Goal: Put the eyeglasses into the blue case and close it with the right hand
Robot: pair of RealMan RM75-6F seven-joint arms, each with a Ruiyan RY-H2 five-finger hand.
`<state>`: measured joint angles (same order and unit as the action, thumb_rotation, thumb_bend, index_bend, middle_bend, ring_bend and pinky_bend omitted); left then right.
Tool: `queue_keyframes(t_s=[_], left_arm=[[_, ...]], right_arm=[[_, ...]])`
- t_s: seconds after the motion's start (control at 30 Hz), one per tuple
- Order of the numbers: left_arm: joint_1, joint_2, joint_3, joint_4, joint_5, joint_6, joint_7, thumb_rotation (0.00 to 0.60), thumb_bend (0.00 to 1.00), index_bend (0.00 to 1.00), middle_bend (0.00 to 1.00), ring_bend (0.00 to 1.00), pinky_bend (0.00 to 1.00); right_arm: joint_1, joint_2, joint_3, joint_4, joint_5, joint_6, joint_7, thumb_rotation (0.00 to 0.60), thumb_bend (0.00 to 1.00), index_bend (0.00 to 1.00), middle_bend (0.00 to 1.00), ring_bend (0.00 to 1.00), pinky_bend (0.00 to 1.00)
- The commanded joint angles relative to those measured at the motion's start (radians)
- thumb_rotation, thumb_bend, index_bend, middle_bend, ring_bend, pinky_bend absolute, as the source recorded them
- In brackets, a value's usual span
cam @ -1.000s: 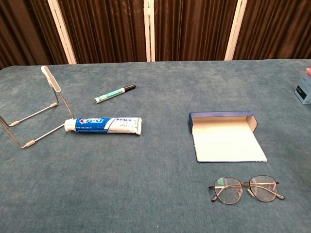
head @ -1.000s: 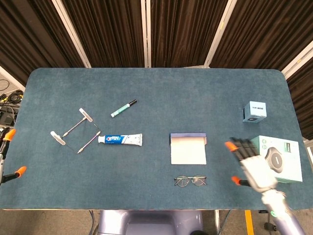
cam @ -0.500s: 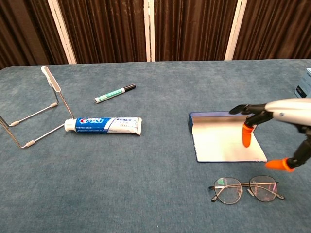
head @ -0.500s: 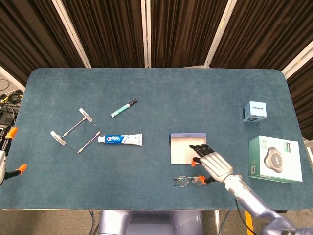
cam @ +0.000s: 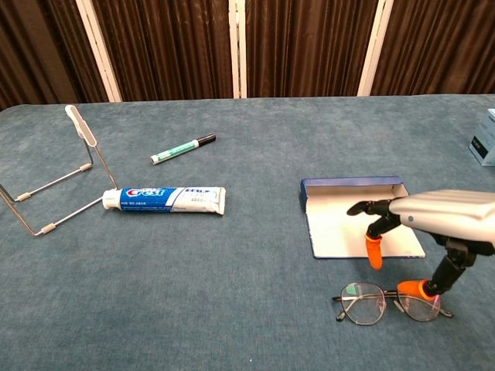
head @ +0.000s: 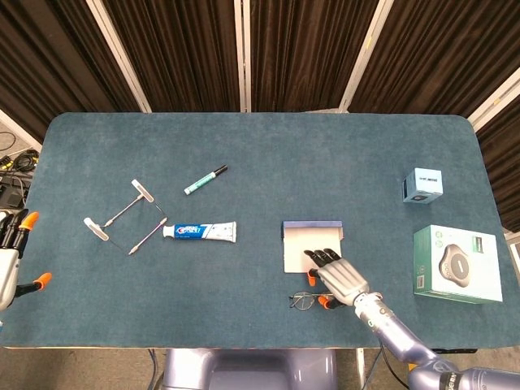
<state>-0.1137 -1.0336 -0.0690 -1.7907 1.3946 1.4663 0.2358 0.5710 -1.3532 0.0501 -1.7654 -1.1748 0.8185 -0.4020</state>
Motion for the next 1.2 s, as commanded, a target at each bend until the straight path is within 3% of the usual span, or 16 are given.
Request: queue_keyframes(t_s=[0.03,0.77,1.2], left_arm=[[-0.002,-0.001,0.0,-0.002,0.001,-0.002,0.003,0.6,0.0,0.0,0.0,0.0,0.0],[-0.007,-0.004,-0.001,0.0,-0.015,-0.017,0.015,0.6,0.0,0.0,0.0,0.0,0.0],[-0.009,-0.005,-0.002,0.002,-0.02,-0.021,0.013,0.6,0.0,0.0,0.0,0.0,0.0]], right_arm=[[0.002,-0.012,-0.015,-0.002,0.011,0.014,-0.017,0.6,0.26,0.47,0.0,0.0,0.0],[0.014,-0.081,-0.052,0.026,0.057,0.066,-0.067,0.6,0.29,0.49,0.0,0.0,0.0],[0.025,-0.094,-0.063,0.024,0.091,0.081,-0.083,0.6,0.33,0.58,0.0,0.0,0.0]])
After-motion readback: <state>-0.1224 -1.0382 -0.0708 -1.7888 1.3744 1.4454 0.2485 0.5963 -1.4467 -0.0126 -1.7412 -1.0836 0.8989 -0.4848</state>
